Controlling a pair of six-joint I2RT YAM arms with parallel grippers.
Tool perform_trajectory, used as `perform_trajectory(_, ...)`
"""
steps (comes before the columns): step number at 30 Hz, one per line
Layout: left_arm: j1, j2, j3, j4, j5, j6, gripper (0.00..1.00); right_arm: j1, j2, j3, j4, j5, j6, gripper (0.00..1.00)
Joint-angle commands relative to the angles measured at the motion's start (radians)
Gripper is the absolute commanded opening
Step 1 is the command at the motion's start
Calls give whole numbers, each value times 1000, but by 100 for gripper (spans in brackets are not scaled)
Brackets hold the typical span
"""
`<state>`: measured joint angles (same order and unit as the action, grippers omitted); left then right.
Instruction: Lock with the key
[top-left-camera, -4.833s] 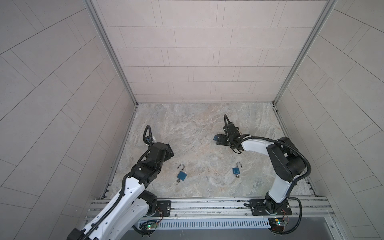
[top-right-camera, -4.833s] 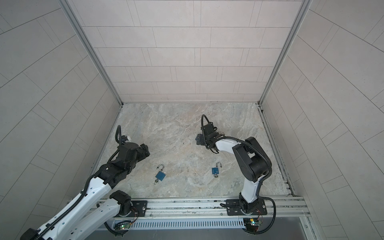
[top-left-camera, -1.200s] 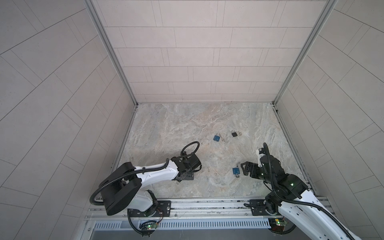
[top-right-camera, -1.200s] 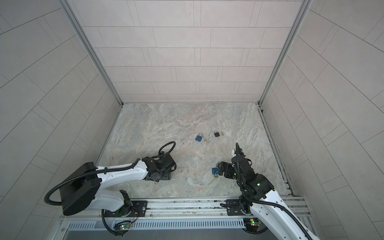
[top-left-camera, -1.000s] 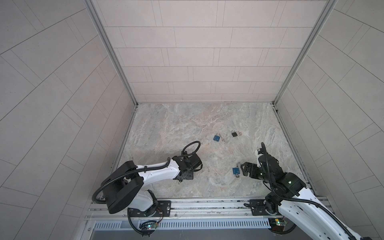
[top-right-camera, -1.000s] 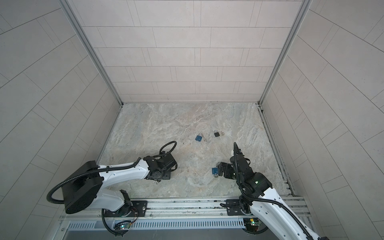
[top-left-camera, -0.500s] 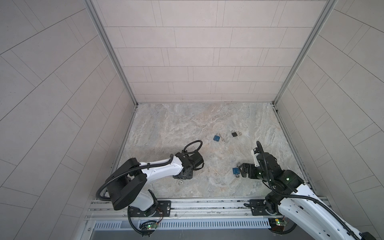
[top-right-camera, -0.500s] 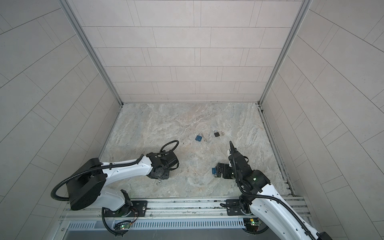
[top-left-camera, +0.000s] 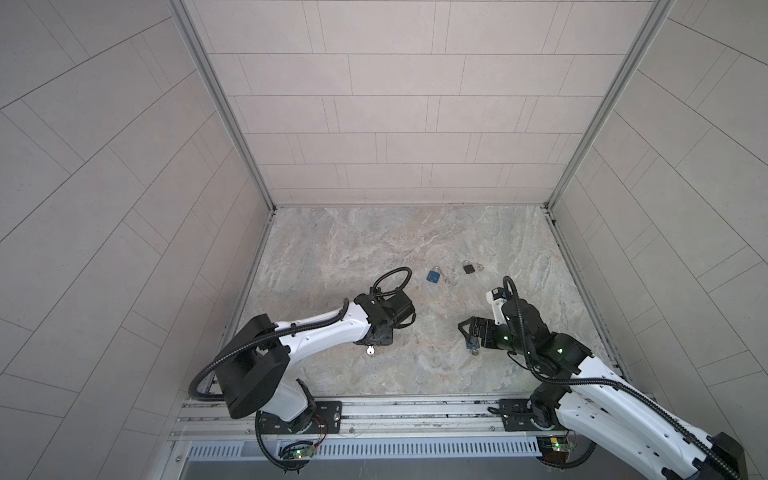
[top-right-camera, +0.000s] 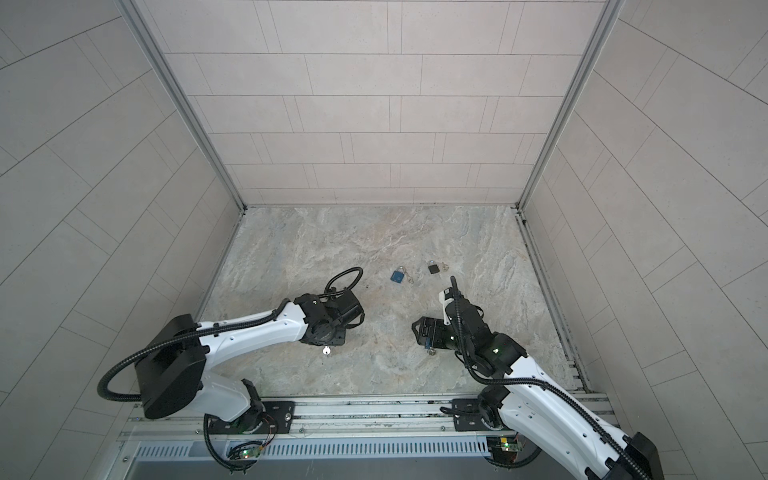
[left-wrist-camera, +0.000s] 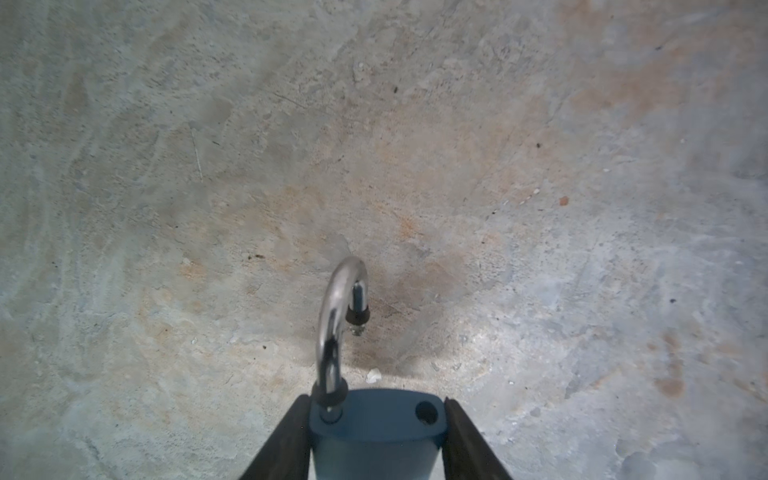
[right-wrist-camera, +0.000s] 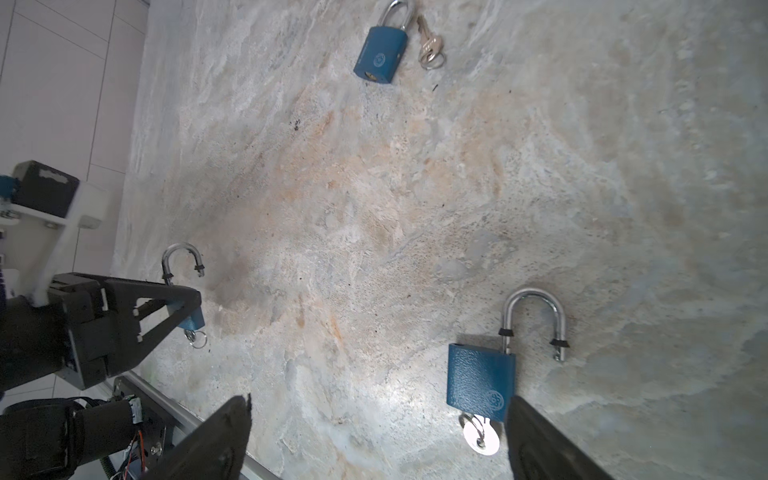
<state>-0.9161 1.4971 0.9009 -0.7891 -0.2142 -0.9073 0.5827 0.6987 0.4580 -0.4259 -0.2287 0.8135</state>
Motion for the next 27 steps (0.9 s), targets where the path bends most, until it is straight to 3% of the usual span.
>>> perform_trajectory(1, 6, 19, 4, 3, -31, -22, 35, 6, -2, -15, 37, 7, 25, 97)
perform_trajectory(10, 18, 22, 82, 0, -23, -84, 34, 25, 38, -55, 119, -62, 54, 96)
perform_trajectory(14, 24, 6, 136, -18, -19, -130, 35, 56, 33, -136, 319, -48, 170, 91)
perform_trajectory(22, 121, -62, 200, -62, 44, -183, 35, 286, 44, -181, 568, 265, 288, 88)
perform_trajectory(27, 169, -121, 219, -79, 30, -183, 35, 385, 184, -106, 651, 349, 270, 88)
